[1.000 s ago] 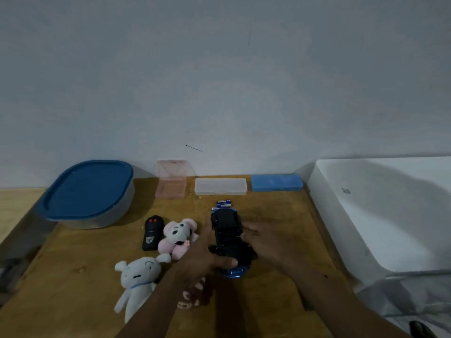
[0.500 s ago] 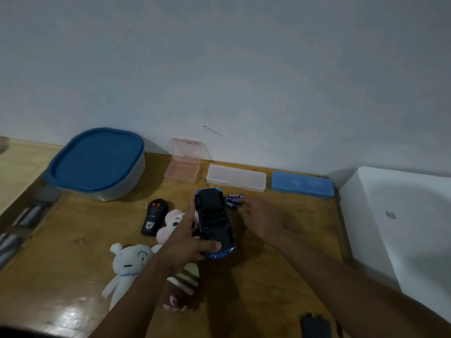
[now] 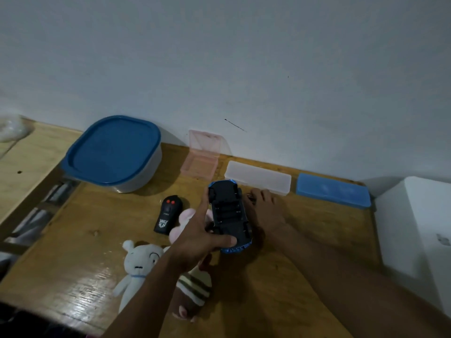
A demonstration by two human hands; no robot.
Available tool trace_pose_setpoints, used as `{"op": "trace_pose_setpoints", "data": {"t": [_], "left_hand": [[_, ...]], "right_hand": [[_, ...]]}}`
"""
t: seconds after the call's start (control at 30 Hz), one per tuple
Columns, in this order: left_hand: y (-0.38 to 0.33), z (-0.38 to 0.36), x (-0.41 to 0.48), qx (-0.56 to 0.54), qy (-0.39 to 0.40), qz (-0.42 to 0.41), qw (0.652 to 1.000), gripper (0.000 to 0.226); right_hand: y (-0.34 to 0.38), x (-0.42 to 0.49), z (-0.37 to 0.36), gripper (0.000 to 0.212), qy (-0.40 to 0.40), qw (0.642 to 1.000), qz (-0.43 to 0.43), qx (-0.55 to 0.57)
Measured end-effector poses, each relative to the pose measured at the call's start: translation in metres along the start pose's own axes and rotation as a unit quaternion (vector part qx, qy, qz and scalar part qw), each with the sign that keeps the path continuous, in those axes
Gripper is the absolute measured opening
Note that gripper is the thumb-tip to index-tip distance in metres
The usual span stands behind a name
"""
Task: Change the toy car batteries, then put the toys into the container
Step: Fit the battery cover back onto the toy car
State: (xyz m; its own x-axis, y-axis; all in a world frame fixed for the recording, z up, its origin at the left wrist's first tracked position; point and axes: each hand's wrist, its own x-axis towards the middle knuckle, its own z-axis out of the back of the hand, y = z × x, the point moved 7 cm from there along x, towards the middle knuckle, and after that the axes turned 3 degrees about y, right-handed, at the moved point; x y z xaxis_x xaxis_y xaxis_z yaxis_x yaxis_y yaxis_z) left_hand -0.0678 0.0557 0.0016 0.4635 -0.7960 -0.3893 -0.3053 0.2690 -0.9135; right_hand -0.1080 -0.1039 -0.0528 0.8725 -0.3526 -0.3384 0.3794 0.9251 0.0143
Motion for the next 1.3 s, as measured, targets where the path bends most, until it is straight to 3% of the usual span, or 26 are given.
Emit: {"op": "trace_pose_setpoints", "data": {"t": [0.1, 0.23, 0.37, 0.5, 0.57, 0.63, 0.7, 0.77, 0.93, 1.03, 1.13, 1.3], "left_hand": [[-0.003, 0.001, 0.001, 0.010, 0.003, -0.001, 1.000, 0.122], [-0.003, 0.002, 0.001, 0.019, 0.000, 0.001, 1.000, 0.122], [-0.001, 0.001, 0.001, 0.007, 0.004, 0.010, 1.000, 0.122], [-0.001, -0.002, -0.004, 0.009, 0.013, 0.009, 1.000, 0.122], [-0.003, -0.001, -0.006, 0.021, 0.010, 0.004, 1.000, 0.123], [-0.004, 0.002, -0.008, 0.016, 0.000, 0.006, 1.000, 0.124], [-0.002, 0.003, -0.007, -0.001, 0.005, 0.011, 1.000, 0.125], [-0.001, 0.002, -0.007, -0.008, 0.013, 0.016, 1.000, 0.125], [-0.003, -0.008, -0.007, -0.002, 0.076, 0.008, 0.997, 0.124], [-0.002, -0.014, -0.008, 0.009, 0.110, 0.014, 0.994, 0.126], [-0.001, -0.022, -0.010, 0.010, 0.142, 0.016, 0.990, 0.125], [0.006, -0.031, -0.017, 0.012, 0.188, 0.026, 0.982, 0.127]], "right_hand": [[-0.004, 0.000, -0.009, 0.076, -0.027, 0.999, -0.023, 0.002], [-0.001, -0.002, -0.009, 0.054, -0.065, 0.997, -0.022, 0.031], [0.004, -0.004, -0.009, 0.064, -0.023, 0.998, -0.020, 0.047], [0.003, -0.007, -0.005, 0.069, 0.022, 0.999, -0.026, -0.030], [0.001, -0.016, 0.002, 0.072, 0.016, 0.998, -0.055, 0.015], [-0.006, -0.026, 0.011, 0.059, -0.022, 0.984, -0.105, 0.143], [-0.018, -0.042, 0.016, 0.028, -0.038, 0.912, -0.173, 0.370], [-0.025, -0.059, 0.008, 0.018, -0.029, 0.789, -0.219, 0.573], [-0.033, -0.104, 0.000, 0.020, -0.050, 0.572, -0.269, 0.773], [-0.030, -0.130, 0.002, 0.019, -0.084, 0.460, -0.266, 0.843], [-0.024, -0.153, 0.003, 0.018, -0.115, 0.372, -0.248, 0.887], [-0.011, -0.181, 0.003, 0.024, -0.150, 0.296, -0.236, 0.913]]}}
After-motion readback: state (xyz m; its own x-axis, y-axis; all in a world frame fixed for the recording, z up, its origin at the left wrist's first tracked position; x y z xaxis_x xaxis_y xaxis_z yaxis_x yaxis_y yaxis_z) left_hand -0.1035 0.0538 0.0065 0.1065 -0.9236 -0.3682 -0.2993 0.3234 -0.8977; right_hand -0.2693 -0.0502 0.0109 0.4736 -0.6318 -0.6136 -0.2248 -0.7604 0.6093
